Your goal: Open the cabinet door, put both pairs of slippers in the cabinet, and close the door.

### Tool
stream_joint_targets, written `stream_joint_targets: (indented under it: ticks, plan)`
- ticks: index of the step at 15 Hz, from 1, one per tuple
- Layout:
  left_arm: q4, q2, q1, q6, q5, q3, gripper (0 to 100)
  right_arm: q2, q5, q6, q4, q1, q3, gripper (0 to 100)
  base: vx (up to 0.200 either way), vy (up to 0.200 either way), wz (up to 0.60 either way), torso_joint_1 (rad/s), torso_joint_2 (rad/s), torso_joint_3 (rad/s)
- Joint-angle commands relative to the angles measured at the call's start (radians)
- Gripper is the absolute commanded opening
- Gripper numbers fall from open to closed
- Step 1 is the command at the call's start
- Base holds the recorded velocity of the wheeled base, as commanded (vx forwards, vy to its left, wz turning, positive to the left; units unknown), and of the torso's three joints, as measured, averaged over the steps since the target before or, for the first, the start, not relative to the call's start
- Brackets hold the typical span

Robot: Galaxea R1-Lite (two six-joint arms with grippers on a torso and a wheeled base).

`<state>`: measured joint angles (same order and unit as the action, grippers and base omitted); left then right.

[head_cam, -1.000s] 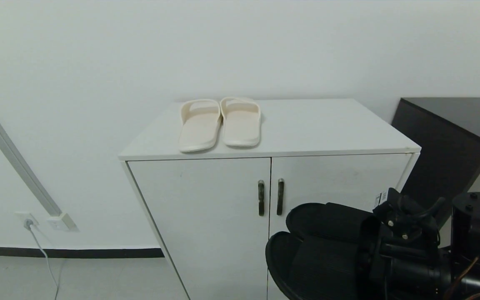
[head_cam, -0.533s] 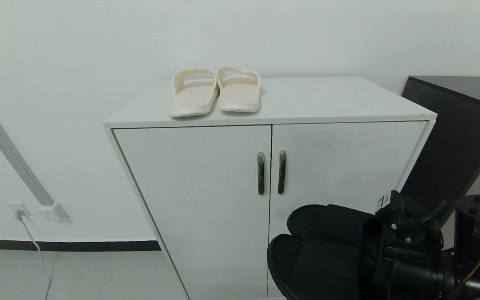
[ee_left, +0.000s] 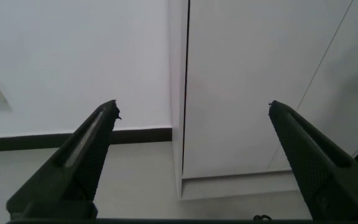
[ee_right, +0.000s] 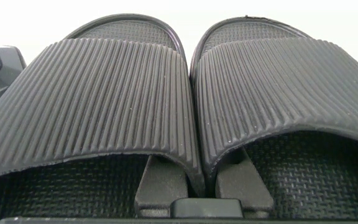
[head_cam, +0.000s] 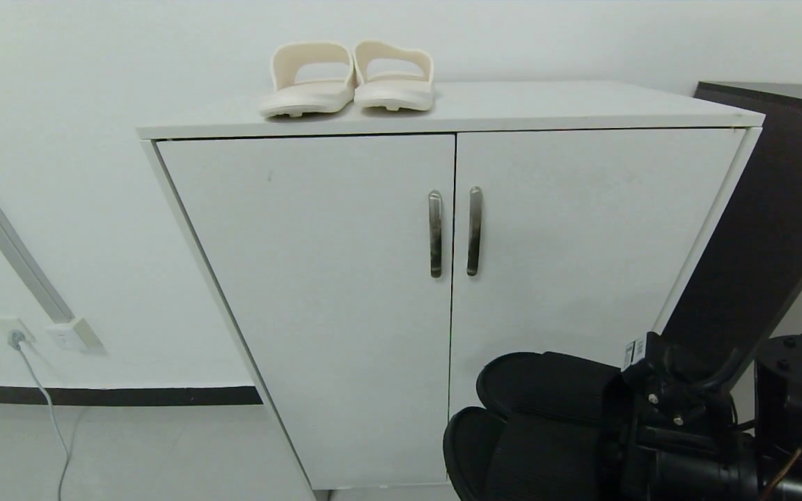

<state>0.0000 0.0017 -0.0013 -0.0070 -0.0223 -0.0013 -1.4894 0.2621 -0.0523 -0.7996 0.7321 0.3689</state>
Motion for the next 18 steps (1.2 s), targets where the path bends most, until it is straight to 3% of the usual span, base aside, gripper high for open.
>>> stream_joint_targets:
  ticks: [1, 8, 10, 11, 13, 16, 18]
  plan:
    - [0.002, 0.001, 0.0, -0.001, -0.002, 0.0, 100, -0.003, 0.0, -0.003, -0.001, 0.006, -0.007, 0, 0.0, 0.0, 0.0, -0.007, 0.2, 0.203]
    - [-0.002, 0.02, -0.003, -0.004, -0.002, -0.005, 100, -0.005, 0.0, -0.003, -0.001, 0.007, -0.012, 0, 0.0, 0.0, 0.0, 0.001, 0.02, 0.023]
    - [-0.005, 0.021, 0.003, 0.009, 0.009, -0.009, 100, -0.006, 0.0, -0.003, -0.001, 0.006, -0.013, 0, 0.0, 0.0, 0.0, 0.0, 0.0, 0.0]
    - [-0.006, 0.049, 0.009, 0.004, 0.027, -0.097, 100, -0.006, 0.0, -0.003, -0.001, 0.007, -0.015, 0, 0.0, 0.0, 0.0, 0.0, 0.0, 0.0]
    - [0.005, 0.184, -0.002, -0.056, 0.039, -0.261, 100, -0.009, 0.002, -0.003, -0.001, 0.007, -0.015, 0, 0.0, 0.0, 0.0, 0.0, 0.0, 0.0]
    - [-0.037, 0.399, -0.046, -0.021, -0.105, -0.273, 100, -0.011, 0.002, -0.004, -0.001, 0.012, -0.021, 0, 0.0, 0.0, 0.0, 0.0, 0.0, 0.0]
    - [-0.098, 0.495, -0.049, -0.005, -0.252, -0.286, 100, -0.011, 0.002, -0.004, -0.003, 0.018, -0.022, 0, 0.0, 0.0, 0.0, 0.0, 0.0, 0.0]
